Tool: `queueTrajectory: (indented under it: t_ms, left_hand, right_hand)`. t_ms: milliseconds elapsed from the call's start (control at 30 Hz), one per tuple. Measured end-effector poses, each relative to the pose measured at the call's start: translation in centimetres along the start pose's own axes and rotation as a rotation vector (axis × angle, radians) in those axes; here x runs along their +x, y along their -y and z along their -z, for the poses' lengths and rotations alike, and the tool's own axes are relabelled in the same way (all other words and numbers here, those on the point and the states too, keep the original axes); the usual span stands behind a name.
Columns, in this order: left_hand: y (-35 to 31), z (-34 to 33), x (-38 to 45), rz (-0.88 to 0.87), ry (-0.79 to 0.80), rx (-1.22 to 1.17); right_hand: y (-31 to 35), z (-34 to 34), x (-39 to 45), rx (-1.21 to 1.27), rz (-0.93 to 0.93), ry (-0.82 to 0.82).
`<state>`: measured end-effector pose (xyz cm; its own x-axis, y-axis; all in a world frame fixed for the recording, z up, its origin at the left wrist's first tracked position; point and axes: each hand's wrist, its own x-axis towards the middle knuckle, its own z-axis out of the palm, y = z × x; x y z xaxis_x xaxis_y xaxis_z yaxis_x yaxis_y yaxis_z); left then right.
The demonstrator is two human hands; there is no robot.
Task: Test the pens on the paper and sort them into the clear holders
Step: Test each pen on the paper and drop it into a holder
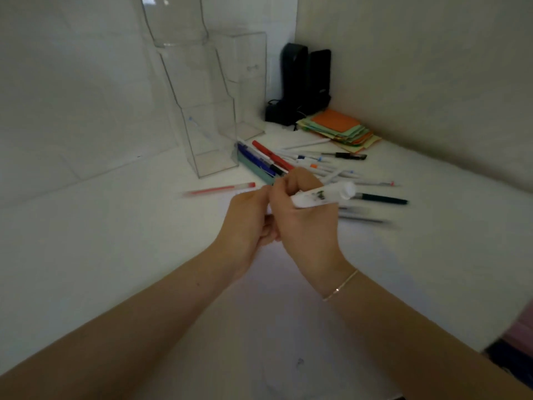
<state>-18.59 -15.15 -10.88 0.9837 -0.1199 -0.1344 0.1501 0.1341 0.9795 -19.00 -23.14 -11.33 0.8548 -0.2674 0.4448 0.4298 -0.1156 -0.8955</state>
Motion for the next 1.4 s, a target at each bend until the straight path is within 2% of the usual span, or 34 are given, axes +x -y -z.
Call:
queueTrajectory:
  t_ms: [100,200,267,367,433,500,567,633,733,800,1000,1067,1133,1200,1233,1333,1400]
  left_hand:
    - [-0.4,-3.1,-0.4,0.023,0.048,0.091]
    - [-0.2,-6.7,-0.5,-0.004,0.220,0.246]
    - [0.5,-9.4,-0.4,-0.147,0.286,0.412]
    - [2.5,-13.0,-0.5,-0.446,0.316,0.716]
    - [4.3,-14.6,-0.3,-0.685,0.406,0.979]
    - [6.2,-15.8,-0.1,-0.808,0.535,1.154]
    - [7.7,-16.9,0.0,-0.850,0.606,1.222]
    - [8.6,-17.6,-0.1,-0.854,0.595,1.221]
    - [8.7,-17.7,-0.1,-0.861,0.554,1.206]
    - [8.7,-17.5,-0.2,-0.853,0.546,1.217]
    - [8.7,-17.3,-0.3,-0.853,0.542,1.210]
    - [8.7,-17.3,-0.4,-0.853,0.548,1.200]
    - [8.6,-17.4,-0.4,-0.830,0.554,1.179]
    - [7.9,-17.5,-0.2,-0.681,0.568,1.050]
    - [7.2,-17.7,-0.2,-0.549,0.574,0.923]
    - [4.7,-17.6,0.6,-0.194,0.507,0.411]
    - [2.8,-16.4,1.3,-0.179,0.376,0.159]
  right_hand:
    - [0.4,3.1,1.1,-0.107,-0.028,-0.041]
    - [1.3,8.4,1.5,-0.151,-0.058,-0.085]
    - [2.6,12.8,0.7,-0.144,-0.052,-0.159]
    - [4.2,21.0,-1.4,-0.273,0.049,-0.417]
    - [4.0,26.2,-3.4,-0.387,0.070,-0.576]
    - [2.0,30.6,-5.9,-0.441,0.001,-0.699]
    - [-0.9,33.5,-8.4,-0.494,-0.175,-0.737]
    - [-4.6,34.9,-10.9,-0.575,-0.405,-0.647]
    - [-10.6,35.8,-13.8,-0.784,-0.737,-0.346]
    - [-13.4,36.0,-15.0,-0.816,-0.904,-0.225]
    - [-16.8,36.2,-15.8,-0.807,-1.016,-0.145]
    - [-16.3,36.6,-14.9,-0.824,-0.949,-0.213]
    - [-13.8,36.4,-13.2,-0.816,-0.767,-0.471]
    - [-9.5,35.4,-10.4,-0.807,-0.530,-0.714]
    - [-7.0,34.6,-8.6,-0.783,-0.394,-0.775]
    - [-0.4,30.8,-3.2,-0.659,-0.033,-0.762]
    - [3.0,27.5,-0.2,-0.601,0.163,-0.663]
